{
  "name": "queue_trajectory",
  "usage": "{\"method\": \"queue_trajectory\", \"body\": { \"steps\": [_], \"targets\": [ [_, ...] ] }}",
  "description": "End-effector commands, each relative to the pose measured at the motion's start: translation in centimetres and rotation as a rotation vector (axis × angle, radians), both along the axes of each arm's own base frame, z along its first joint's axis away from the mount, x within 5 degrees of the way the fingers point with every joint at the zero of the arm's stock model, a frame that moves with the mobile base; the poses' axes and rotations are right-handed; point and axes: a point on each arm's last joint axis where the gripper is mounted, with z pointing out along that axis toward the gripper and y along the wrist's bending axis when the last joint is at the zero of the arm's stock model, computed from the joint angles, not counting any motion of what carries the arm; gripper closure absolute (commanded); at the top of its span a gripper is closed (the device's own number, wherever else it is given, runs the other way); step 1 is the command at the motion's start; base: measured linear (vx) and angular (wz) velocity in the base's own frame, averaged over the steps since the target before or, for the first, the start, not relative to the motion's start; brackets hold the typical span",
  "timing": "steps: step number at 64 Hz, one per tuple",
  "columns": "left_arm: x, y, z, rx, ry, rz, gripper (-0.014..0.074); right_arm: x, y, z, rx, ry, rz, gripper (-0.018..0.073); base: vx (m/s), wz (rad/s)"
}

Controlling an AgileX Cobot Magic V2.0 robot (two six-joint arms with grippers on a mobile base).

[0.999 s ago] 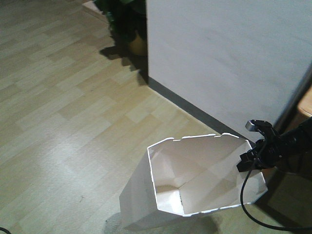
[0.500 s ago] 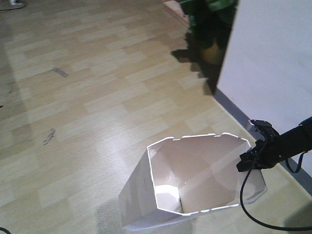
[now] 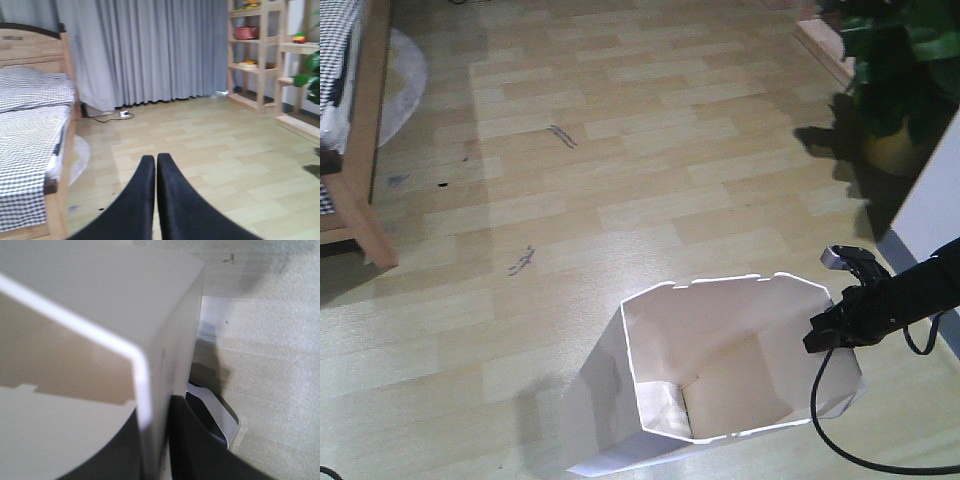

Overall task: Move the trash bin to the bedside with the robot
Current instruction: 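Drive the base turning toward the bed, carrying the bin in the right gripper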

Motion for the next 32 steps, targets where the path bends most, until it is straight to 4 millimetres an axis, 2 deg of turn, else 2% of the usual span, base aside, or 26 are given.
{"method": "queue_trajectory", "body": {
  "steps": [1, 16, 32],
  "targets": [
    [-0.03, -0.05, 0.32, -0.023, -0.07, -0.009, 0.0603, 0.5, 1.15, 3.47, 0.194, -0.01, -0.013, 0.0563, 0.12, 0.38],
    [-0.03, -0.05, 0.32, -0.023, -0.07, -0.009, 0.0603, 0.5, 1.15, 3.47, 0.194, -0.01, -0.013, 0.0563, 0.13, 0.26],
    [-0.03, -0.05, 0.32, -0.023, -0.07, -0.009, 0.0603, 0.5, 1.15, 3.47, 0.194, -0.01, -0.013, 0.0563, 0.18, 0.08]
  ]
}}
